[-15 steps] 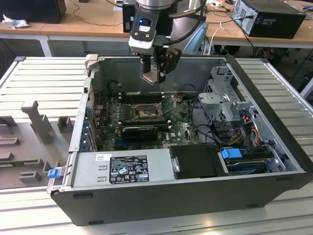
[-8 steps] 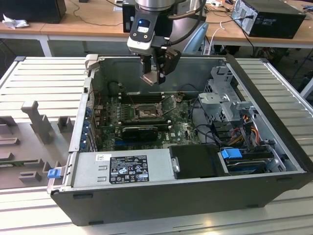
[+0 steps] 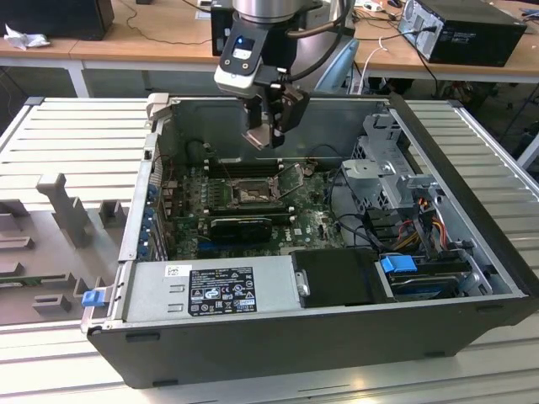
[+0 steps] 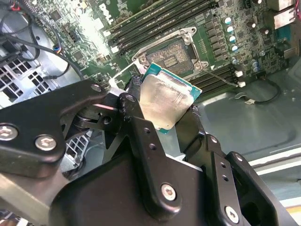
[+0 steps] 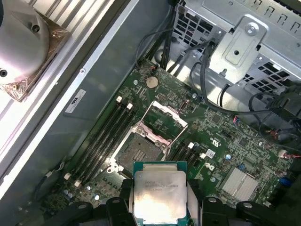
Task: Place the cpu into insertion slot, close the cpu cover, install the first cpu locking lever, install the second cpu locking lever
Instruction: 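Place the cpu into insertion slot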
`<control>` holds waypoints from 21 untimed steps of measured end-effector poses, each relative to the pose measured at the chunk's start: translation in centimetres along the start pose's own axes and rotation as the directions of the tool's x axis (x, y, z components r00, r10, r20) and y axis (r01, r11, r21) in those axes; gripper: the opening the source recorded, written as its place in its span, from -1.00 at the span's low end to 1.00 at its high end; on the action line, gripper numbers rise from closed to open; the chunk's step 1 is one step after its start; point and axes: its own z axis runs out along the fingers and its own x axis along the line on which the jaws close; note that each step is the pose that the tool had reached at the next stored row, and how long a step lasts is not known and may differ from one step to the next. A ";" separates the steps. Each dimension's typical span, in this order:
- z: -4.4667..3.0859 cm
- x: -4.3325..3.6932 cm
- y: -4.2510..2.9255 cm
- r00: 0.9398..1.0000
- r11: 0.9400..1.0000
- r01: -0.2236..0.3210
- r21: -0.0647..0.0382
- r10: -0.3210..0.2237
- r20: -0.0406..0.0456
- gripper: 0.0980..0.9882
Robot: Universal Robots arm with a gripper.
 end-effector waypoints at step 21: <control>0.21 0.00 -0.02 0.962 0.962 -0.272 -0.008 0.272 0.023 0.00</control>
